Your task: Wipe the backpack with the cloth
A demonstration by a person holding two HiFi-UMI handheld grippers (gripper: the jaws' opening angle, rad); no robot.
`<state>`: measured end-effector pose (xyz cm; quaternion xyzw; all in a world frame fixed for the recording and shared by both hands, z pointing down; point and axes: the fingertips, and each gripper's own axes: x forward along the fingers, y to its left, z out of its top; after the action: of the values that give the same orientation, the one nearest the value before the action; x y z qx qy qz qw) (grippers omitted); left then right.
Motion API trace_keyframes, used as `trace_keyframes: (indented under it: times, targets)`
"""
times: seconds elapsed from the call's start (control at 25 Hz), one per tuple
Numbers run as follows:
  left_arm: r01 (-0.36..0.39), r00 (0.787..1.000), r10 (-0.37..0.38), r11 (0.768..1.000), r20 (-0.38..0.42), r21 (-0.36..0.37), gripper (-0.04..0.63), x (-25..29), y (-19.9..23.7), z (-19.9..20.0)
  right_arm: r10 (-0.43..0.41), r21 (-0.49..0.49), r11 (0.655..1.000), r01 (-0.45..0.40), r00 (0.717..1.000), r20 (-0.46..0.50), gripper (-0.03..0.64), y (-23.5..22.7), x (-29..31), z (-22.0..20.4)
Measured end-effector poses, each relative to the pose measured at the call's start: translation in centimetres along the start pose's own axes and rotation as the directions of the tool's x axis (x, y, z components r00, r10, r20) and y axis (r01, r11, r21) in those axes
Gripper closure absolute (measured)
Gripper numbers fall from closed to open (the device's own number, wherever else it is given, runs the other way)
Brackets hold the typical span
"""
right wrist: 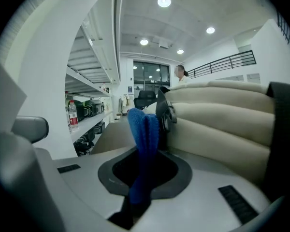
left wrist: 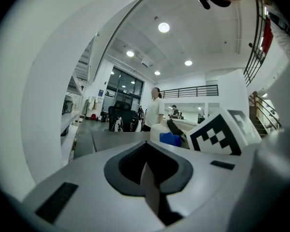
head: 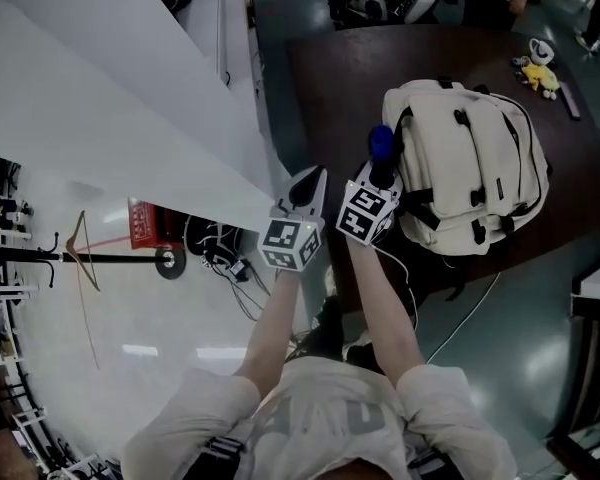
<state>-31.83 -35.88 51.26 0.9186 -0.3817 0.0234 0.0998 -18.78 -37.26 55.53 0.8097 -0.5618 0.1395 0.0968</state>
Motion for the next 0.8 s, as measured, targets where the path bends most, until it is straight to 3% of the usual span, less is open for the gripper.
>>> trace_keyframes:
  times: [0.8]
  targets:
    - [-0.023, 0.999, 0.024, 0.999, 0.043, -0.029, 0.592, -9.5, -8.3, -2.6, 0.0, -0.076, 0.997, -0.001, 1.0, -0.014, 0.575, -6.2, -11.0, -5.9]
